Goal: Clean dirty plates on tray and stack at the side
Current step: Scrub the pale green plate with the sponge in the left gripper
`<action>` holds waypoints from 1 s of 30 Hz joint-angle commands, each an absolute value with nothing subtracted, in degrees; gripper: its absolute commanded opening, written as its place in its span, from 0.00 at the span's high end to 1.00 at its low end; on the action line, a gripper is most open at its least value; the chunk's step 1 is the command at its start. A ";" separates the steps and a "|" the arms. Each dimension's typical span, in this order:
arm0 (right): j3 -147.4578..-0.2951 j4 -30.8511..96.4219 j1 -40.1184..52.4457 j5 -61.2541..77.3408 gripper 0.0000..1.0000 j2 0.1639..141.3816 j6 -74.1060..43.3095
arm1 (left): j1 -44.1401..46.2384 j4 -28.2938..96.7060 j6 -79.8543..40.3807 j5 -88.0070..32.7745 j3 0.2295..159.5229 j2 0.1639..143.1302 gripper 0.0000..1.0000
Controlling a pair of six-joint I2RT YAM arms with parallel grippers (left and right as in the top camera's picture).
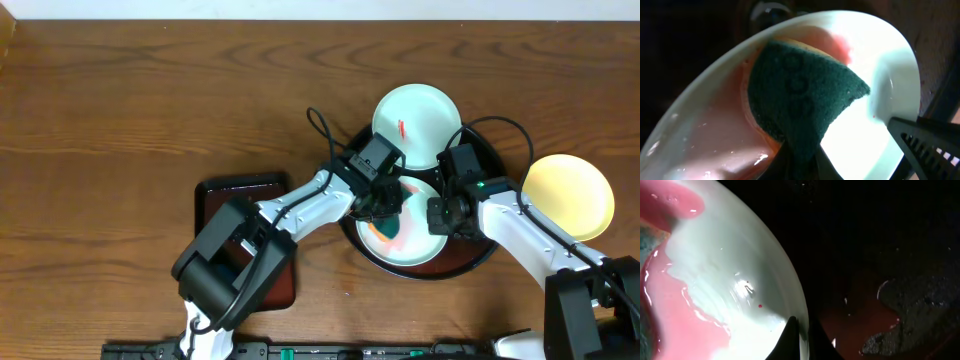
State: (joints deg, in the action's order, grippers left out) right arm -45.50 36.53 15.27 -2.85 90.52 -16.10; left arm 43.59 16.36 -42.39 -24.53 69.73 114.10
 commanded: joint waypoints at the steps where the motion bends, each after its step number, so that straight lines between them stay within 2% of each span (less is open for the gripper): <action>1: -44.18 36.80 16.60 1.34 0.99 92.27 -15.16 | 48.62 15.00 -42.65 -34.50 68.49 119.07 0.92; 11: -44.18 36.18 16.60 1.58 0.99 92.27 -13.37 | 51.00 7.66 -42.52 -38.39 68.49 119.04 0.92; 19: -44.18 36.14 16.60 1.56 0.99 92.27 -13.19 | 51.13 7.68 -42.04 -36.58 68.49 119.07 0.91; 30: -44.18 36.21 16.60 1.54 0.99 92.27 -13.19 | 45.87 31.22 -41.87 -20.03 69.32 119.04 0.92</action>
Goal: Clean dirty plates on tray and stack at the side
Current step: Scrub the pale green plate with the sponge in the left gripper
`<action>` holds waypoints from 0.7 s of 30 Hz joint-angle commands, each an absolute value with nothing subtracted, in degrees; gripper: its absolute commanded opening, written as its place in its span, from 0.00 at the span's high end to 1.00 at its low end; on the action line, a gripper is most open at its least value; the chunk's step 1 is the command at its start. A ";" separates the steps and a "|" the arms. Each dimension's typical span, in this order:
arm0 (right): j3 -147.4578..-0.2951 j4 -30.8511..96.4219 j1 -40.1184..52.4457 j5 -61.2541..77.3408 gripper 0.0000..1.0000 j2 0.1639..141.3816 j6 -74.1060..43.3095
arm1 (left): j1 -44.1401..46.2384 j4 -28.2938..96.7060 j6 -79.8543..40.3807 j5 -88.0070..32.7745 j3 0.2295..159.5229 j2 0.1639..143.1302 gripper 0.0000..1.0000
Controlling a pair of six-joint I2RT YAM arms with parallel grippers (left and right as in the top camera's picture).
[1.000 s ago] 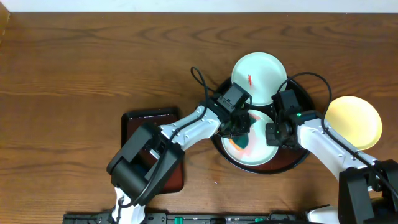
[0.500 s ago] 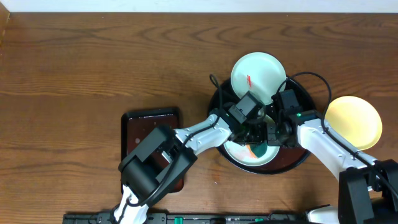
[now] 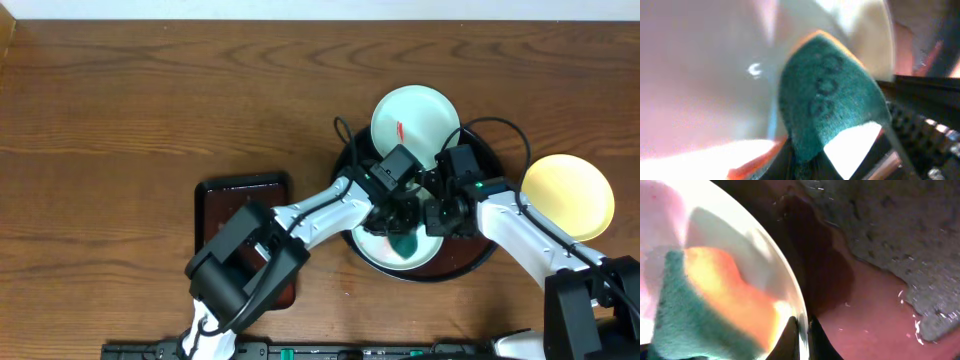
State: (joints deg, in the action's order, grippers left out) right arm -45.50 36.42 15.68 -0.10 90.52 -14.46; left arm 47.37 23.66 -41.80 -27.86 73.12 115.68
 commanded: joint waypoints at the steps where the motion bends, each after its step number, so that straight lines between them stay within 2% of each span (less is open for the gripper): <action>1: -44.18 36.21 16.60 1.54 0.99 92.27 -13.19 | 45.25 33.39 -41.89 -18.41 69.76 118.96 0.93; 10: -44.18 36.21 16.60 1.54 0.99 92.27 -13.19 | 42.11 46.87 -41.87 -5.02 74.32 115.26 0.92; 21: -44.18 36.23 16.60 1.50 0.99 92.27 -13.15 | 40.07 49.06 -41.58 12.97 74.26 112.62 0.92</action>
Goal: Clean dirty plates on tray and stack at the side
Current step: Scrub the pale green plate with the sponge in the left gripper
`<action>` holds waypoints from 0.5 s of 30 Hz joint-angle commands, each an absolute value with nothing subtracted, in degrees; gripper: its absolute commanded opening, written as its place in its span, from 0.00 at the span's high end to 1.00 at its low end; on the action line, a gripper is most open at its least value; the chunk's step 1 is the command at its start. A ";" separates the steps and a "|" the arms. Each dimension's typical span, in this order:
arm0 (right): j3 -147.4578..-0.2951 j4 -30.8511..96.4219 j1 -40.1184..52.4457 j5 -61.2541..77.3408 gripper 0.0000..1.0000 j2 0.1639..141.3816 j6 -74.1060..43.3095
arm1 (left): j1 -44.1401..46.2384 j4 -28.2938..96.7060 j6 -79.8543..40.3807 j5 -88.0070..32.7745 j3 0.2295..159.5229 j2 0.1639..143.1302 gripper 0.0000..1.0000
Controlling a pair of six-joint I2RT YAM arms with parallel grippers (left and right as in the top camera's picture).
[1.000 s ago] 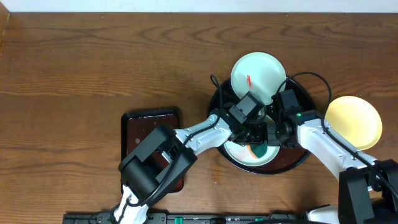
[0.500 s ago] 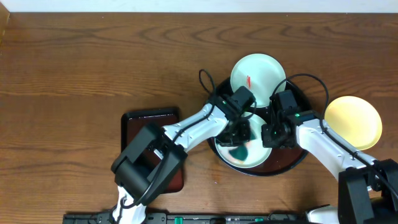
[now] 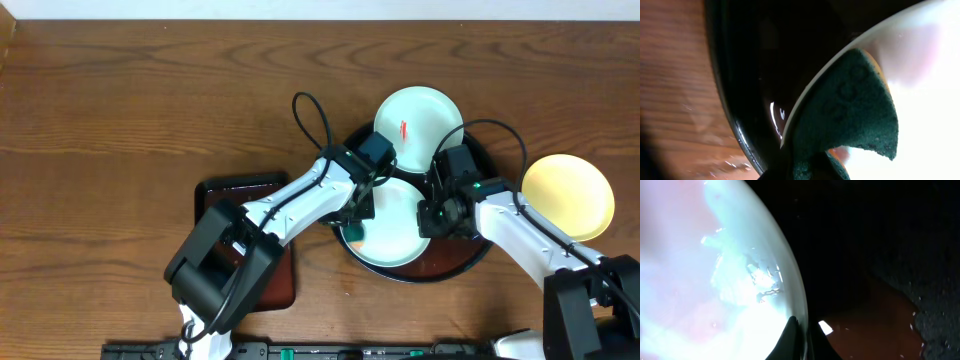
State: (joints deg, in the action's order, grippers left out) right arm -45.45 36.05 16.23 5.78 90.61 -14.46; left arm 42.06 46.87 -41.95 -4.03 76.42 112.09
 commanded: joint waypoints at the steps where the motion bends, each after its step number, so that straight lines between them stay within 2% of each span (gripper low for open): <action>1: -44.18 36.23 16.60 1.48 0.99 92.27 -13.10 | 40.10 48.95 -40.84 13.37 74.26 112.62 0.92; 5: -44.18 36.18 16.60 1.37 0.99 92.27 -12.25 | 40.10 47.24 -40.58 9.28 74.26 112.62 0.92; 15: -44.18 36.18 16.60 1.37 0.99 92.27 -10.98 | 44.12 28.23 -40.77 -19.90 72.49 113.27 0.92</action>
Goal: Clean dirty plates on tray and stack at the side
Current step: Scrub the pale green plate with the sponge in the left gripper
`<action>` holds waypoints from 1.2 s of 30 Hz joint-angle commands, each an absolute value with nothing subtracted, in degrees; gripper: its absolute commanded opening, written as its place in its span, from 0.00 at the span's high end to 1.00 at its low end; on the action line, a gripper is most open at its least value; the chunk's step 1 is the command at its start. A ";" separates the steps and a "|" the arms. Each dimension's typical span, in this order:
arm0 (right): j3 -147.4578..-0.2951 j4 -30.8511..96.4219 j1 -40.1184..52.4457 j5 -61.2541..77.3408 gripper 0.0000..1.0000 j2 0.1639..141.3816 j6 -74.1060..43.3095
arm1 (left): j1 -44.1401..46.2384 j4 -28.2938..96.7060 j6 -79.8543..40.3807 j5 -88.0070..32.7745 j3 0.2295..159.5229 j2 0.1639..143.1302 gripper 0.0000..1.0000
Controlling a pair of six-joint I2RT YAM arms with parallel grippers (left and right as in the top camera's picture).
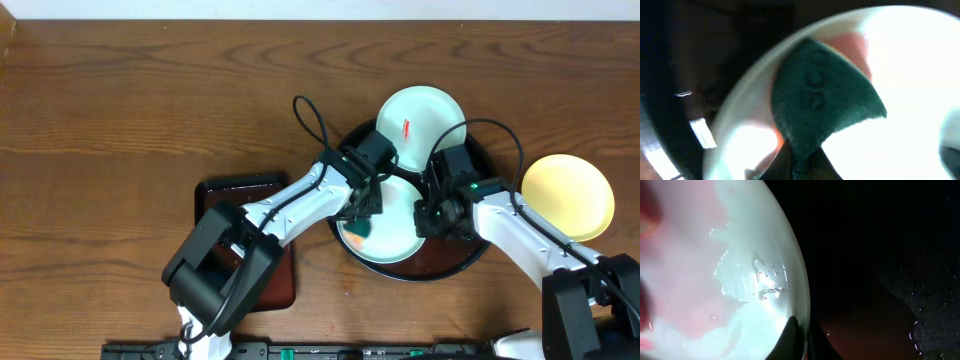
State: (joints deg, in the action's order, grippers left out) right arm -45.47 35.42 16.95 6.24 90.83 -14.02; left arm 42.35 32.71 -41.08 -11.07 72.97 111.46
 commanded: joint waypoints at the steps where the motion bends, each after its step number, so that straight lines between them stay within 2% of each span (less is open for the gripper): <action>1: -44.18 36.21 16.60 1.34 0.99 92.27 -10.98 | 44.82 26.98 -40.80 -20.75 72.49 113.27 0.92; 10: -44.18 36.18 16.60 1.34 0.99 92.27 -10.57 | 50.19 24.75 -40.77 -21.91 72.49 113.27 0.92; 17: -44.18 36.25 16.60 1.34 0.99 92.27 -10.57 | 50.37 25.65 -40.51 -21.82 72.47 114.19 0.91; 25: -44.18 36.62 16.60 1.32 0.99 92.27 -10.57 | 49.47 34.48 -40.16 -19.33 72.49 114.45 0.92; 36: -44.18 36.64 16.60 1.30 0.99 92.27 -10.57 | 42.26 47.81 -41.01 -9.56 76.60 109.95 0.93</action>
